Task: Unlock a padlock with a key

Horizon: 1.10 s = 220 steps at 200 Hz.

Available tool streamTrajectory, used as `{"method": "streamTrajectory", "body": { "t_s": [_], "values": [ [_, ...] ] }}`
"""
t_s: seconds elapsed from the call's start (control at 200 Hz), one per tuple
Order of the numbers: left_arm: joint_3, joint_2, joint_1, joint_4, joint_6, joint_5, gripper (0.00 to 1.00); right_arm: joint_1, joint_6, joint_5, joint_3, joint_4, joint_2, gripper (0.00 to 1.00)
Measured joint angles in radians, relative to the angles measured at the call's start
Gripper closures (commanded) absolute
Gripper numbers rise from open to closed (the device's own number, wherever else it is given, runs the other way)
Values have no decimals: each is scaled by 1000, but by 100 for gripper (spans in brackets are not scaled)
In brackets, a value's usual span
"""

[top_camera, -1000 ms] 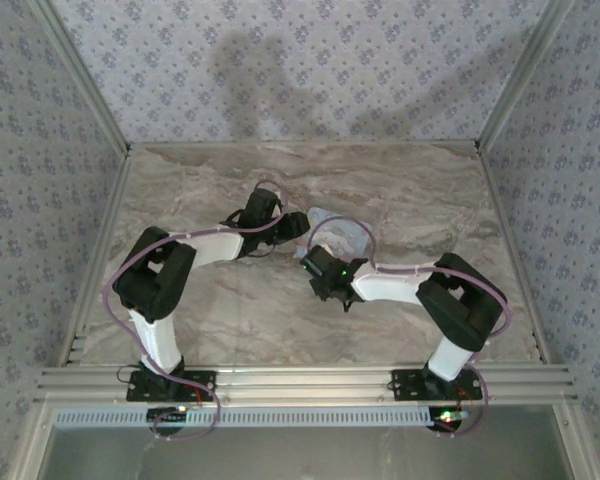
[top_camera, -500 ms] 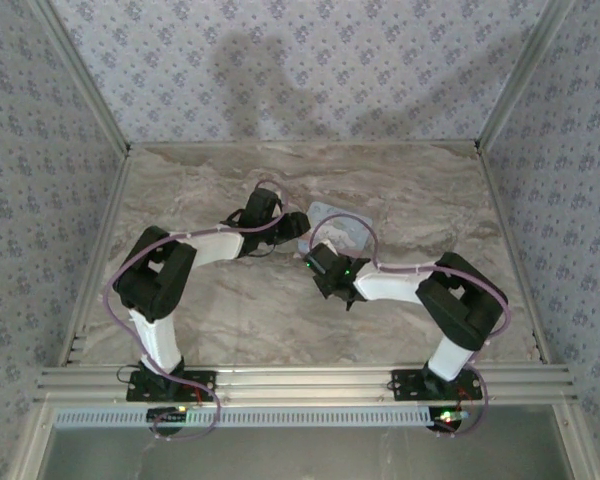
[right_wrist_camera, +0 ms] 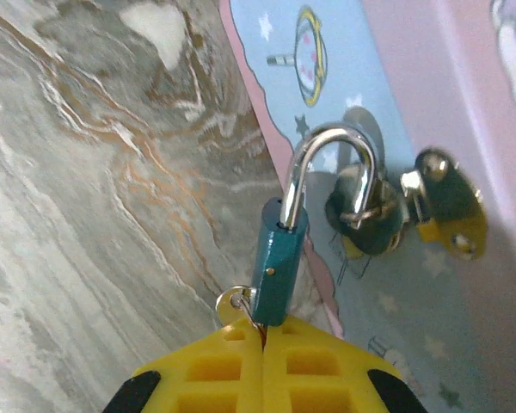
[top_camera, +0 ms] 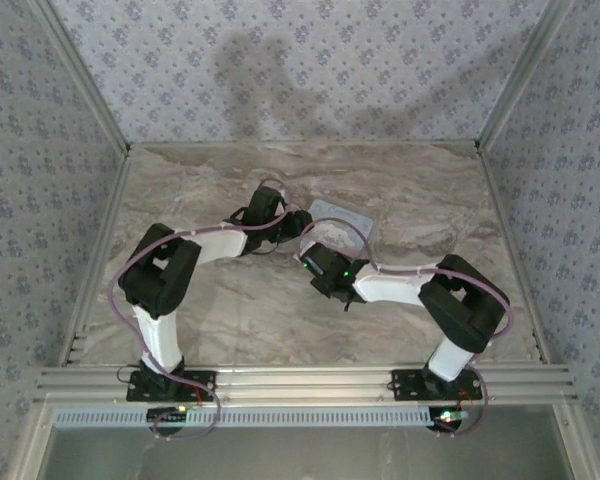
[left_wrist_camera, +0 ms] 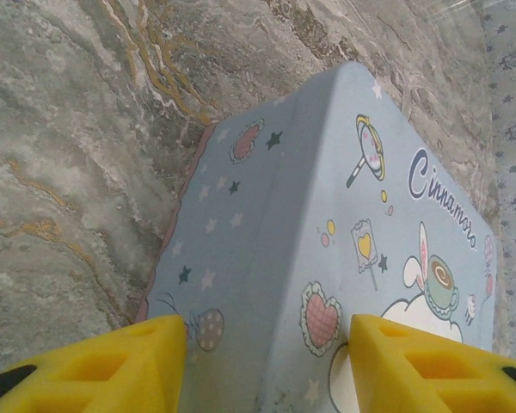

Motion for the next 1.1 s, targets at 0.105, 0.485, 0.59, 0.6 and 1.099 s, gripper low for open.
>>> {"method": "streamTrajectory", "body": {
  "t_s": [0.105,0.485,0.59,0.6,1.099],
  "values": [
    [0,0,-2,0,-4,0,47,6,-28,0,7,26,0,100],
    [-20,-3,1,30,-16,-1,47,38,-58,-10,8,42,-42,100],
    [-56,-34,10,37,-18,-3,46,63,-37,-7,-1,35,-109,100],
    [-61,-39,12,36,-18,-5,46,65,-34,-7,-4,35,-117,100],
    [-321,-450,42,-13,16,-128,33,-43,292,-17,-66,-259,-508,100]
  ]
}}
